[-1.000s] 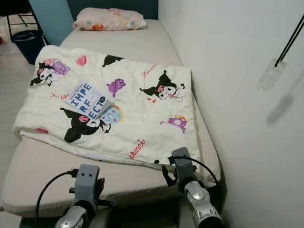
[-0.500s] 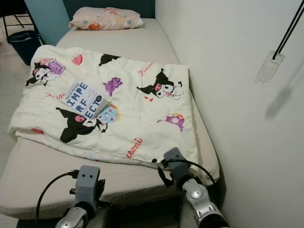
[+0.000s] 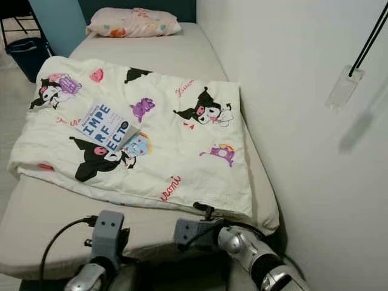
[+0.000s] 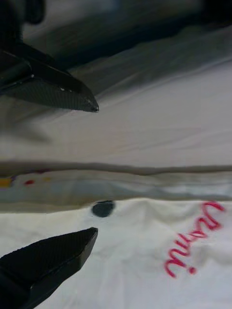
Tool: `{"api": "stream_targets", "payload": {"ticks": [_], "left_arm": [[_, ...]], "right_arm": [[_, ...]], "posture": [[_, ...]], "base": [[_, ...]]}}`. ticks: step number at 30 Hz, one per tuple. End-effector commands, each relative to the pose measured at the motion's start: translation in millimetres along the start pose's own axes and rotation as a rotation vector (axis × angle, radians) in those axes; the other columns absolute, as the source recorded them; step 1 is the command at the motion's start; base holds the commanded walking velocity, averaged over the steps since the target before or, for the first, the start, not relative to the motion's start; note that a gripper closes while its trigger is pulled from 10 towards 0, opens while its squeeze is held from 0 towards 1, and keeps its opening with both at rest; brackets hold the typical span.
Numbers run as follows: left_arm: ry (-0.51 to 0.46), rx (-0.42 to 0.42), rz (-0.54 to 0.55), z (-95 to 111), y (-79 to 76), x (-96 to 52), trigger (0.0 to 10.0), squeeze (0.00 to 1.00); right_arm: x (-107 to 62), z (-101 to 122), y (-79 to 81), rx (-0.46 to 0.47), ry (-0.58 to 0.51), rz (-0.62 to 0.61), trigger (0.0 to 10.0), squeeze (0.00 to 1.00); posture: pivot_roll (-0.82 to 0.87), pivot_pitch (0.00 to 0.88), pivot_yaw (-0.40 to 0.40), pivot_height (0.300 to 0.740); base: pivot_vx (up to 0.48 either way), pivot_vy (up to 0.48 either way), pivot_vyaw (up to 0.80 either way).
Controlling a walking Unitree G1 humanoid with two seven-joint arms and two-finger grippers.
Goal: Clean up the room
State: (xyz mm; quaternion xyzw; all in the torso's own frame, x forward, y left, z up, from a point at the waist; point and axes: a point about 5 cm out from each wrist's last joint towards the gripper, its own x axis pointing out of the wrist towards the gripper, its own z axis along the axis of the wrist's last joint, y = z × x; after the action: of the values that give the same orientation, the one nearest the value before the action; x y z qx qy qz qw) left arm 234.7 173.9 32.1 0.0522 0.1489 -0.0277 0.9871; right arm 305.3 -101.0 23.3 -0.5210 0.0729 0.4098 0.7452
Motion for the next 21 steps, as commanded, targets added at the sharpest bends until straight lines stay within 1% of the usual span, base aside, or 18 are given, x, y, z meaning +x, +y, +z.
{"api": "stream_targets", "payload": {"ticks": [1, 3, 4, 7, 8, 9, 12, 13, 14, 16, 20, 21], "left_arm": [[0.011, 0.030, -0.003, -1.1, 4.3, -3.2, 10.0, 0.00], [0.003, 0.044, 0.001, 2.6, 9.3, -3.0, 10.0, 0.00], [-0.001, 0.055, 0.003, 4.4, 11.6, -2.6, 10.0, 0.00], [-0.012, 0.064, 0.005, 7.2, 14.4, -1.8, 10.0, 0.00], [-0.033, 0.071, 0.006, 12.8, 18.0, -0.5, 10.0, 0.00], [-0.042, 0.070, 0.006, 15.1, 19.0, -0.1, 10.0, 0.00], [-0.063, 0.075, -0.004, 20.4, 20.1, 1.4, 10.0, 0.00], [-0.071, 0.082, -0.010, 23.8, 21.0, 2.4, 10.0, 0.00], [-0.071, 0.082, -0.010, 23.8, 21.0, 2.4, 10.0, 0.00], [-0.083, 0.097, -0.025, 29.4, 22.4, 3.5, 10.0, 0.00], [-0.086, 0.107, -0.030, 32.1, 24.1, 3.1, 10.0, 0.00], [-0.088, 0.110, -0.030, 32.8, 24.9, 2.6, 10.0, 0.00]], "right_arm": [[1.0, -3.3, -0.1, -0.048, 0.040, -0.006, 10.0, 0.00], [1.7, -5.9, -4.4, -0.100, 0.070, -0.018, 10.0, 0.00], [1.9, -8.9, -7.1, -0.125, 0.104, -0.030, 10.0, 0.00], [2.1, -10.9, -11.1, -0.131, 0.131, -0.051, 10.0, 0.00], [2.6, -12.7, -16.6, -0.135, 0.163, -0.078, 10.0, 0.00], [2.9, -12.7, -17.9, -0.136, 0.168, -0.084, 10.0, 0.00], [3.3, -13.6, -19.1, -0.155, 0.186, -0.086, 10.0, 0.00], [3.7, -13.7, -18.5, -0.174, 0.195, -0.078, 10.0, 0.00], [3.7, -13.7, -18.5, -0.174, 0.195, -0.078, 10.0, 0.00], [4.2, -14.4, -17.9, -0.208, 0.212, -0.074, 10.0, 0.00], [4.2, -15.2, -18.9, -0.238, 0.226, -0.088, 10.0, 0.00], [3.9, -16.2, -20.8, -0.263, 0.238, -0.103, 10.0, 0.00]], "posture": [[0.04, 0.240, -0.038, 0.600], [0.04, 0.254, -0.034, 0.600], [0.05, 0.267, -0.031, 0.600], [0.05, 0.281, -0.027, 0.600], [0.06, 0.296, -0.023, 0.600], [0.06, 0.296, -0.023, 0.600], [0.06, 0.304, -0.021, 0.600], [0.08, 0.325, -0.016, 0.600], [0.08, 0.325, -0.016, 0.600], [0.09, 0.342, -0.011, 0.600], [0.09, 0.349, -0.008, 0.600], [0.09, 0.354, -0.006, 0.600]], "base": [[0.000, 0.000, 0.00], [0.000, 0.000, 0.00], [0.000, 0.000, 0.00], [0.000, 0.000, 0.00], [0.000, 0.000, 0.00], [0.000, 0.000, 0.00], [0.000, 0.000, 0.00], [0.000, 0.000, 0.00], [0.000, 0.000, 0.00], [0.000, 0.000, 0.00], [0.000, 0.000, 0.00], [0.000, 0.000, 0.00]]}}
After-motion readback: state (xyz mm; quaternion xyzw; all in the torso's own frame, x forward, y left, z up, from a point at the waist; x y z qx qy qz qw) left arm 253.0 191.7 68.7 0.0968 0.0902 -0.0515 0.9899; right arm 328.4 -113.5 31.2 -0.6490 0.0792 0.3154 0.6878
